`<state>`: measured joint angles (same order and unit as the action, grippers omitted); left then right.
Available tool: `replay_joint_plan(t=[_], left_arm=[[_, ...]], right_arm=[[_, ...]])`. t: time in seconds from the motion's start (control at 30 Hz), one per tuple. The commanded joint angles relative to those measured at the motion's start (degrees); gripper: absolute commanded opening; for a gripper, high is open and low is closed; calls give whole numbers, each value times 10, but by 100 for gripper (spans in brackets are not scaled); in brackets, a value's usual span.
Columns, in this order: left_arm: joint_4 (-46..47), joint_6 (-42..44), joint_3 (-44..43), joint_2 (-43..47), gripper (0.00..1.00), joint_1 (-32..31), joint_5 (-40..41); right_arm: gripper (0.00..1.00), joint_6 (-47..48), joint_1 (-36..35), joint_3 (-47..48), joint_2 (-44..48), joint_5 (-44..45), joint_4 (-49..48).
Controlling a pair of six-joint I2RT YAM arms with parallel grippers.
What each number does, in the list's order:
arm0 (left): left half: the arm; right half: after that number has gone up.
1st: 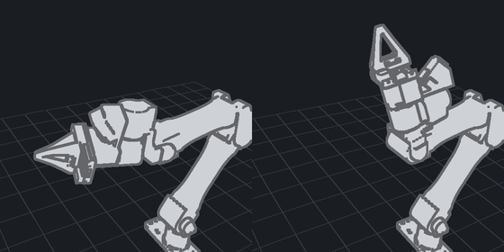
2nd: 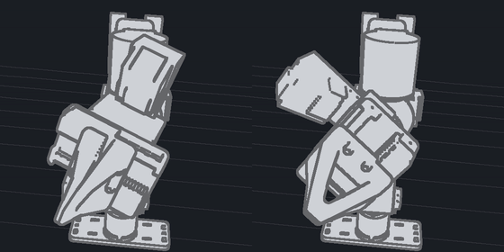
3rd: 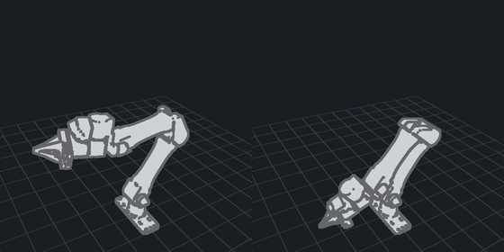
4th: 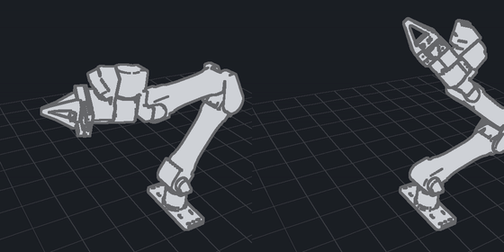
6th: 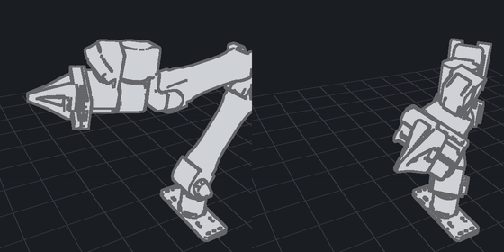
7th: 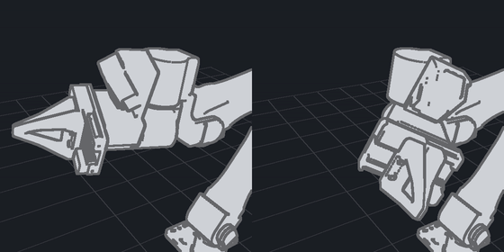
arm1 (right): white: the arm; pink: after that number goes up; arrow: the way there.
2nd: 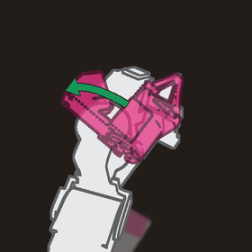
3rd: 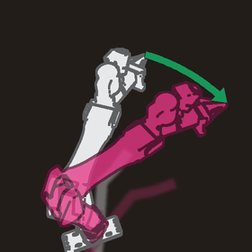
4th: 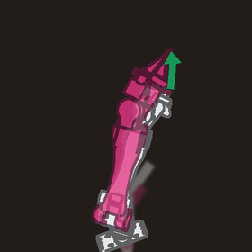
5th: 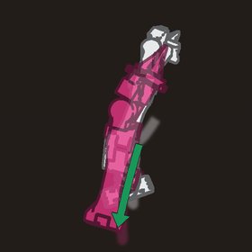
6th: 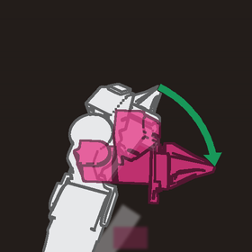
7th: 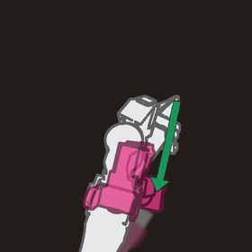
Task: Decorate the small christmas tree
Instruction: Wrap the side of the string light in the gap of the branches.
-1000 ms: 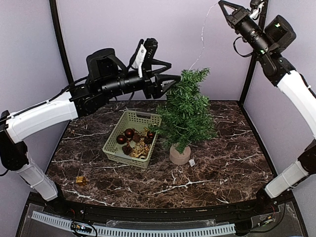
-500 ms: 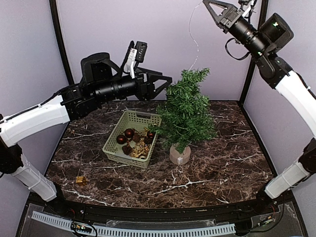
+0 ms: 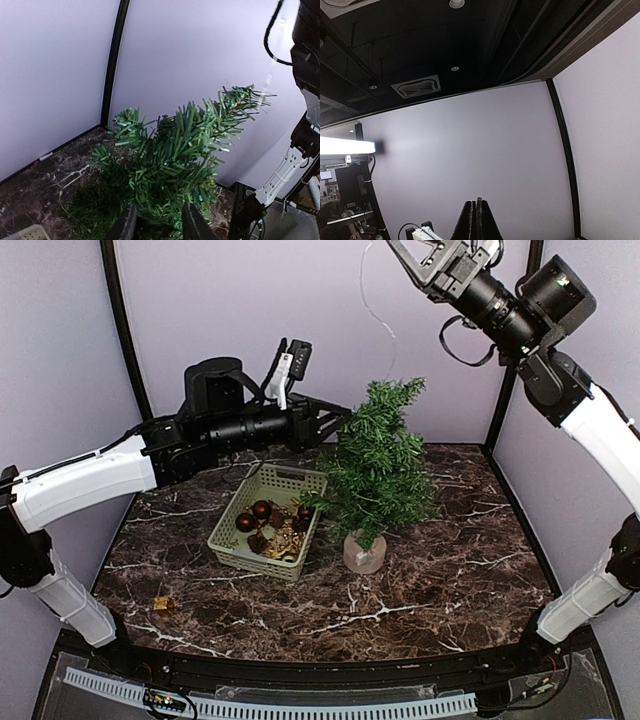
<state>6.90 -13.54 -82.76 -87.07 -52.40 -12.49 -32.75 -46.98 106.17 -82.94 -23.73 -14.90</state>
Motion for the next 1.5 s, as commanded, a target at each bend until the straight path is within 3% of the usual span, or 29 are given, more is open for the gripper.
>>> replay_joint_plan(t=[0.0, 0.17, 0.3, 0.77, 1.27, 1.47], left_arm=[[10, 0, -8, -9, 27, -2, 12], [12, 9, -10, -8, 9, -2, 33], [13, 14, -15, -9, 1, -1, 46], [0, 26, -37, -18, 0, 1, 86], [8, 33, -37, -17, 0, 11, 76], [4, 35, -37, -16, 0, 12, 75]], right_arm=[[0, 35, -31, -1, 25, -19, 30], [0, 48, -47, -72, 76, -11, 58], [0, 48, -50, -129, 130, -11, 69], [0, 69, -51, -218, 227, -61, 81], [0, 93, -51, -409, 389, 278, 234], [0, 100, -50, -447, 403, 327, 262]])
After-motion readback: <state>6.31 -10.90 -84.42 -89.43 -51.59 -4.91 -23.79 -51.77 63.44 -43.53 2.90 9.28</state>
